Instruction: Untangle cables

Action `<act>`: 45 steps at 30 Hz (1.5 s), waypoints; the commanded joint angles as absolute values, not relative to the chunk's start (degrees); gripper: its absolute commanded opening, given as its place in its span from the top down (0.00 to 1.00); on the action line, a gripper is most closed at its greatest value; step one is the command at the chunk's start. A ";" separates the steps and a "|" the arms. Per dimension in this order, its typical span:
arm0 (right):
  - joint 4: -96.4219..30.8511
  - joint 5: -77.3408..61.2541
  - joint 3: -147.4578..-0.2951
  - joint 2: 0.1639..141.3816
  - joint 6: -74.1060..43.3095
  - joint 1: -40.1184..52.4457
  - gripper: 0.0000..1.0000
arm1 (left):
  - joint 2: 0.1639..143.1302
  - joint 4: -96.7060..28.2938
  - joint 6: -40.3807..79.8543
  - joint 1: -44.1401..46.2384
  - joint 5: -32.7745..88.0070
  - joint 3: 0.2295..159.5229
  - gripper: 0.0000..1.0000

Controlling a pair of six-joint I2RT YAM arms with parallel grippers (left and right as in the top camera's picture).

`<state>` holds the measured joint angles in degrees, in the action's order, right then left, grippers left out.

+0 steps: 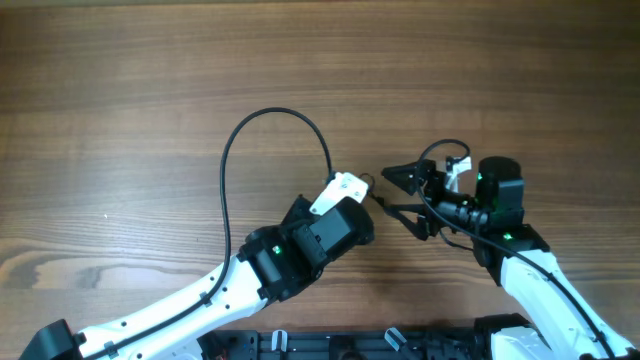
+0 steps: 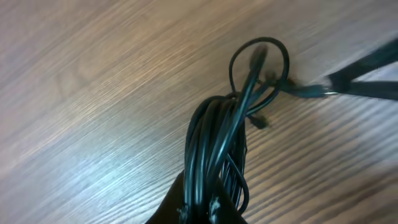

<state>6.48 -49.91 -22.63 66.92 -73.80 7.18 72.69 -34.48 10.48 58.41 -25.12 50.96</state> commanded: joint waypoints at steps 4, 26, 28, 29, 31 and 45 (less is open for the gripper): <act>7.42 -39.51 -22.87 67.31 -84.29 15.59 0.01 | 72.34 -30.24 6.17 58.28 -19.94 50.96 0.96; 25.02 -39.59 -22.90 67.11 -32.82 15.22 0.95 | 72.20 -32.18 28.71 45.65 -5.34 50.96 0.00; 25.69 -45.12 -22.90 67.11 -31.46 14.15 0.95 | 72.20 -30.13 24.01 44.91 1.85 50.96 0.00; 25.85 -47.29 -22.90 67.13 -31.51 13.41 0.95 | 72.23 -28.69 19.42 44.71 7.88 50.96 0.00; 26.15 -51.99 -22.90 67.13 -31.59 11.75 0.95 | 72.23 -26.35 14.87 44.71 14.35 50.96 0.01; 29.95 -70.19 -22.90 67.13 -30.65 9.06 0.95 | 75.33 -22.65 14.31 44.71 15.99 50.96 0.96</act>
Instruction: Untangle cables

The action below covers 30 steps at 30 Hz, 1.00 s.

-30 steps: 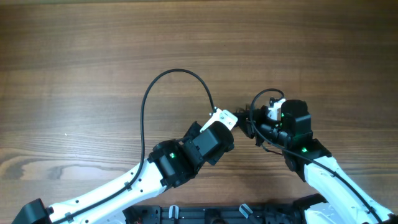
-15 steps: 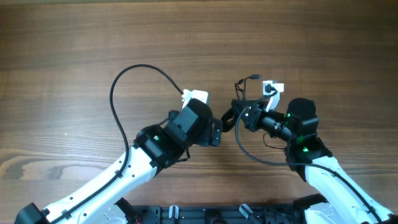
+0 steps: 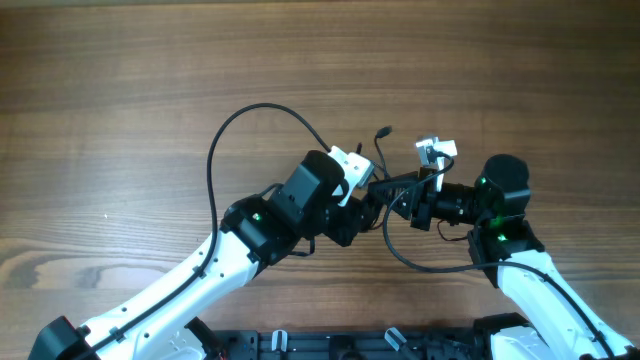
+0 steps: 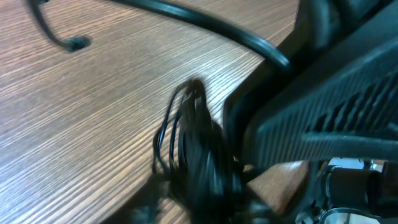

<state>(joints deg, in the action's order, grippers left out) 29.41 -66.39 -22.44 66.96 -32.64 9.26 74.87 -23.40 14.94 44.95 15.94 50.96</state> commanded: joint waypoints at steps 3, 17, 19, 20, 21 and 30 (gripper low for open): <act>26.17 -64.47 -22.90 67.13 -31.64 8.03 0.96 | 75.22 -23.22 14.35 44.05 14.39 50.96 0.96; -7.09 -34.15 -22.87 67.13 -39.86 3.99 0.96 | 74.67 -22.52 25.36 31.31 14.02 50.96 0.96; -10.13 -29.34 -22.87 67.13 -39.81 3.99 0.95 | 74.59 -22.87 27.05 30.50 9.45 50.96 0.96; -12.99 -25.21 -22.87 67.13 -42.04 3.99 0.95 | 74.52 -23.18 30.09 29.43 5.54 50.96 0.96; -14.76 -23.29 -22.87 67.13 -43.24 3.99 0.95 | 74.35 -23.31 32.73 28.34 4.27 50.96 0.96; 5.61 -48.82 -22.90 67.13 -35.51 3.99 0.47 | 74.37 -18.39 17.19 29.52 27.83 50.96 0.96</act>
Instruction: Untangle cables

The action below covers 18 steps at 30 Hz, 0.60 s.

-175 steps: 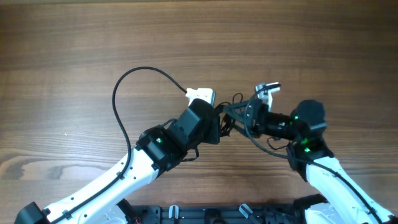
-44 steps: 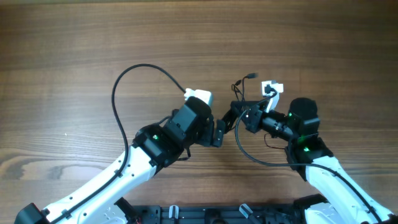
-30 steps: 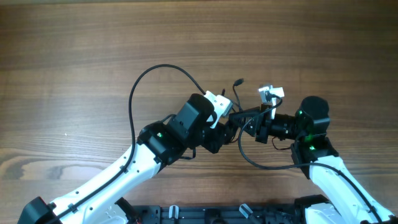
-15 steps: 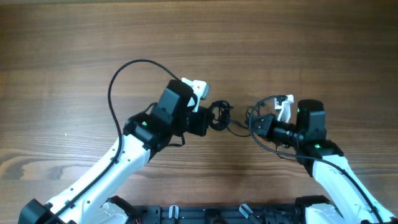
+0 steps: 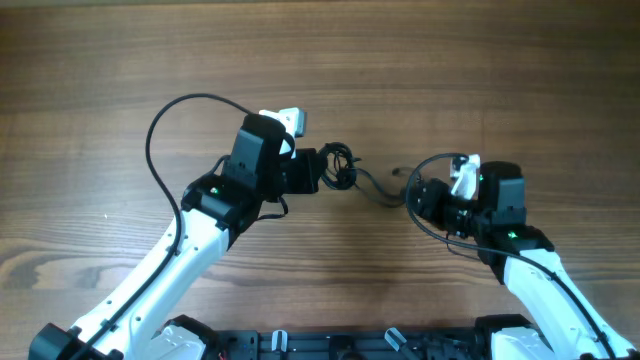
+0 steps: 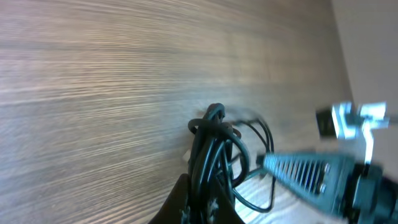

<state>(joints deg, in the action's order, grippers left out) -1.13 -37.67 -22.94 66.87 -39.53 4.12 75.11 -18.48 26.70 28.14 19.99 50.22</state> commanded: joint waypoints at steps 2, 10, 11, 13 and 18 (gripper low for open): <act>13.58 -55.81 -22.90 67.11 -34.50 3.99 0.18 | 74.37 -18.17 12.56 30.46 31.14 50.96 0.96; 20.34 -59.27 -22.90 66.74 -38.59 -2.22 0.01 | 74.37 -17.72 12.43 30.55 31.86 50.96 0.96; 20.16 -57.82 -22.90 66.76 -39.29 -3.49 0.01 | 74.37 -17.76 12.78 30.55 31.77 50.96 0.96; 19.25 -54.37 -22.90 66.76 -41.60 -4.14 0.00 | 74.37 -17.76 18.46 30.55 28.27 50.96 0.96; 16.88 -46.26 -22.90 66.74 -51.51 -4.21 0.00 | 74.37 -17.80 44.58 30.55 14.92 50.96 0.96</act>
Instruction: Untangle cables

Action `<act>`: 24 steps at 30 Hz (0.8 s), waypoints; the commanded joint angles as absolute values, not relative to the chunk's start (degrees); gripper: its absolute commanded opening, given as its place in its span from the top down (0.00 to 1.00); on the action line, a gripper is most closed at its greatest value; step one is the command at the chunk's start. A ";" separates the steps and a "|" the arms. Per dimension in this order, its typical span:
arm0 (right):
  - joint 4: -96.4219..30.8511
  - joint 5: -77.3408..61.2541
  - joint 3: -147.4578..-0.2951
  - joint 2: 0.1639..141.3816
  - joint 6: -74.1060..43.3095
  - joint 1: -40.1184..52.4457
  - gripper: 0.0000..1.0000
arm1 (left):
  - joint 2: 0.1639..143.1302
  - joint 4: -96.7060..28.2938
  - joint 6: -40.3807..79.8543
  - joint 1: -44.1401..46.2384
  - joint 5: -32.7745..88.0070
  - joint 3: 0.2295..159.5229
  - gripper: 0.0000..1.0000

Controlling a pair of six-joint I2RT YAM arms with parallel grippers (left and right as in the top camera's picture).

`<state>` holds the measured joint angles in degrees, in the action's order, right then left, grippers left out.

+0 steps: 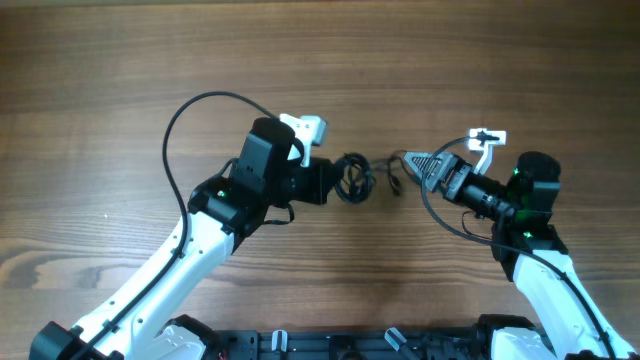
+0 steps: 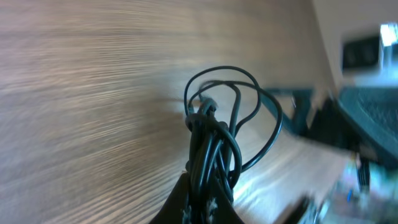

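A black cable bundle [image 1: 353, 180] of several tangled loops hangs from my left gripper [image 1: 336, 184], which is shut on it near the table's middle. In the left wrist view the bundle [image 2: 211, 134] rises from between the fingers and fans into loops just above the wood. One loose end [image 1: 395, 185] trails toward the right. My right gripper [image 1: 408, 159] points left with its fingers together, its tip just right of the bundle. A thin strand reaches toward that tip; whether it is pinched there cannot be told.
The wooden table [image 1: 120, 60] stretches around both arms. The left arm's own black lead [image 1: 190, 110] arcs up on the left. The right arm's lead [image 1: 440, 212] loops below its wrist. A dark rail [image 1: 330, 345] runs along the front edge.
My left gripper has shifted a little right and down with the bundle. The right gripper now points left, close to the bundle, with its wrist farther right than before.
First my left gripper held the bundle near the front middle, with the right gripper at a cable end beside it. Then both grippers were close together at the centre. Later the left held the bundle farther left, apart from the right, which now points at the bundle.
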<state>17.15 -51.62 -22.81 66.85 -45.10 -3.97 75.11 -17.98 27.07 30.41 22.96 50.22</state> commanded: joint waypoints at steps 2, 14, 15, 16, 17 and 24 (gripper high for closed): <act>16.93 -43.05 -22.90 66.76 -55.16 -4.21 0.00 | 74.37 -17.98 52.10 30.55 13.34 50.96 0.96; 12.40 -50.72 -22.87 66.83 -50.50 0.86 0.00 | 74.37 -24.60 106.19 30.55 14.22 50.96 0.96; 12.58 -50.35 -22.87 66.83 -50.15 2.09 0.00 | 74.37 -25.21 108.49 30.55 15.81 50.96 0.96; 13.50 -50.30 -22.87 66.83 -47.70 4.03 0.00 | 74.37 -25.32 109.73 30.55 17.34 50.96 0.96; 14.33 -50.30 -22.87 66.83 -42.72 5.58 0.00 | 74.37 -25.32 111.61 30.55 19.66 50.96 0.96; 14.17 -59.48 -22.87 66.89 -10.20 8.47 0.01 | 74.37 -30.37 111.37 30.48 21.76 50.96 0.96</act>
